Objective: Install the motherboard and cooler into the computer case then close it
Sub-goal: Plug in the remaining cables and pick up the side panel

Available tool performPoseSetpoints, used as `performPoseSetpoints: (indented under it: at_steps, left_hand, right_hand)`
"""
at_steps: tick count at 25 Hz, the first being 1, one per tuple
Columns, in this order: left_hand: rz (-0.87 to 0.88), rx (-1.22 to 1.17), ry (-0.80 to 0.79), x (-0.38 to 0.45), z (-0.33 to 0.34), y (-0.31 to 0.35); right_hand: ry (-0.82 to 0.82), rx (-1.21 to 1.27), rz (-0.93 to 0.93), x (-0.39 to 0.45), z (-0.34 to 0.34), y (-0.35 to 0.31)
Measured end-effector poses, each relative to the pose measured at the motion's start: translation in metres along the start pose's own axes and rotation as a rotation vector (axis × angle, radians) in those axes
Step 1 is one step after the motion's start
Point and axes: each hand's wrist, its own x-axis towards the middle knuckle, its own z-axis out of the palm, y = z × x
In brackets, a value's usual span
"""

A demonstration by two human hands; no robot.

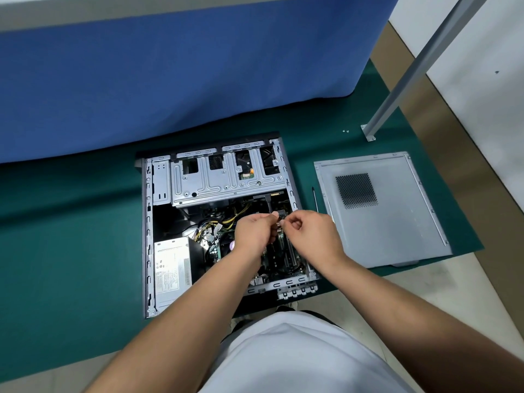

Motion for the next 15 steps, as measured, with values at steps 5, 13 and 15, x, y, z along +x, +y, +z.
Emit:
performPoseSetpoints:
  at_steps: [5,13,15]
  left_hand:
    - [0.269,0.357,0.055,0.011,-0.003,0.002]
    - [0.748,1.174,0.111,0.057,-0.022,0.012]
    - [0.716,1.260,0.105,0.066,-0.022,0.010]
  right_hand:
    - [-0.043,0.131,0.155,0.017,0.003,0.001]
    - [-0.044,-0.076,0.124,0.046,0.006,-0.015]
    - [-0.044,-0.131,0.121,0.049,0.011,-0.018]
